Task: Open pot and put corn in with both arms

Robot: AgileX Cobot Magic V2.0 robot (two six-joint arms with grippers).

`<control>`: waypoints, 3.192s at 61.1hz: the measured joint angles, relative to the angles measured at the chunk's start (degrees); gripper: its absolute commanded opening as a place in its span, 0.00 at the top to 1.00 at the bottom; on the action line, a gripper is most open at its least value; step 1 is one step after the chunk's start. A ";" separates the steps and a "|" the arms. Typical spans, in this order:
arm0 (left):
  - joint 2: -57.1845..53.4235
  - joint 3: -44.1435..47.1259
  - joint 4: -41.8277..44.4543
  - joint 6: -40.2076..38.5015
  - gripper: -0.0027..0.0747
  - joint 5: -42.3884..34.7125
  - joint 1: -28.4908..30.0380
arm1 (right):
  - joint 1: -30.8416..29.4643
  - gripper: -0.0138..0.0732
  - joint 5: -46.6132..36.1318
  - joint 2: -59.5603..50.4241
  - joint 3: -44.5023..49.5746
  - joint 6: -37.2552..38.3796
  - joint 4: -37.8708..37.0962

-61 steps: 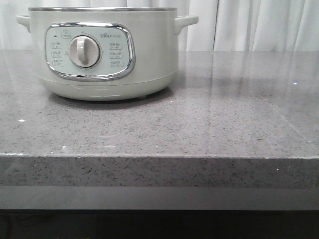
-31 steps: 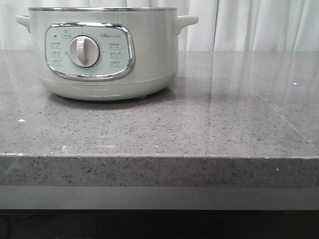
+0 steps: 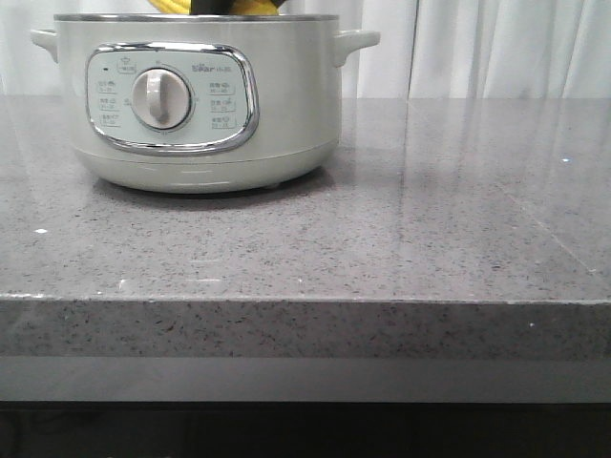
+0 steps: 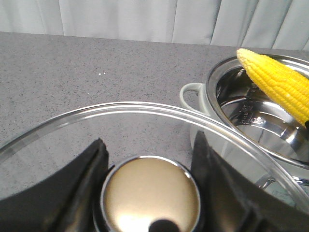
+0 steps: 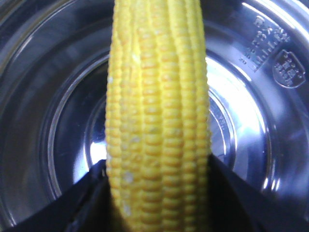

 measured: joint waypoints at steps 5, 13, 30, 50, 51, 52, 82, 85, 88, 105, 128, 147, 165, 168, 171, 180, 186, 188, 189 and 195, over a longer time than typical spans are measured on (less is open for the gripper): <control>0.00 0.10 0.00 0.00 0.63 0.00 0.00 | 0.00 0.34 0.04 0.39 0.00 0.00 -0.10; 0.00 0.12 0.00 0.00 0.63 0.00 0.00 | 0.00 0.27 0.13 0.48 0.00 -0.10 -0.35; 0.00 0.12 0.00 0.00 0.63 0.00 0.00 | 0.00 0.28 -0.45 -0.70 -0.21 0.13 -0.57; 0.00 0.12 0.00 0.00 0.63 0.00 0.00 | 0.00 0.28 -0.34 -13.82 6.79 2.05 -0.23; 0.00 0.12 0.00 0.00 0.63 0.00 0.00 | 0.00 0.28 -0.62 -14.64 7.68 2.05 -0.23; 0.00 0.12 0.00 0.00 0.63 0.00 0.00 | 0.00 0.28 -0.95 -15.46 8.58 2.05 -0.23; 0.00 0.12 0.00 0.00 0.63 0.00 0.00 | 0.00 0.28 -11.07 -43.87 43.51 2.15 -0.10; 0.00 0.12 0.00 0.00 0.63 0.00 0.00 | 0.00 0.28 -11.55 -46.38 47.01 2.15 -0.07; 0.00 0.12 0.00 0.00 0.63 0.00 0.00 | 0.00 0.28 -12.05 -48.47 49.50 2.15 0.02; 0.00 0.12 0.00 0.00 0.63 0.00 0.00 | 0.00 0.28 -13.52 -60.53 62.79 2.25 0.61; 0.00 0.12 0.00 0.00 0.63 0.00 0.00 | 0.00 0.28 -13.69 -74.25 75.25 2.35 0.89; 0.00 0.12 -0.10 0.00 0.63 -2.18 0.00 | 0.00 0.28 -13.82 -75.37 75.90 2.35 0.94; 3.81 -3.82 -0.95 0.49 0.63 -5.08 -2.53 | 0.00 0.28 -13.82 -75.37 75.90 2.35 0.94; 5.08 -5.18 -1.09 0.62 0.63 -5.20 -4.24 | 0.00 0.28 -13.82 -75.37 75.90 2.35 1.04; 7.11 -6.92 -1.21 0.62 0.63 -5.44 -6.22 | 0.00 0.28 -13.82 -75.37 75.90 2.35 1.03; 14.05 -12.14 -1.29 0.73 0.63 -7.54 -12.54 | 0.00 0.28 -13.82 -75.37 75.90 2.35 1.03; 19.52 -15.09 -1.29 0.73 0.63 -10.20 -16.05 | 0.00 0.28 -13.82 -75.37 75.90 2.35 1.03; 21.14 -16.29 -1.33 0.82 0.63 -10.87 -16.88 | 0.00 0.28 -13.82 -75.37 75.90 2.35 1.03; 21.96 -16.82 -1.33 0.82 0.63 -11.20 -17.29 | 0.00 0.28 -13.82 -75.37 75.90 2.35 1.03; 27.79 -20.44 -1.55 0.82 0.63 -13.24 -19.80 | 0.00 0.28 -13.82 -75.37 75.90 2.46 1.03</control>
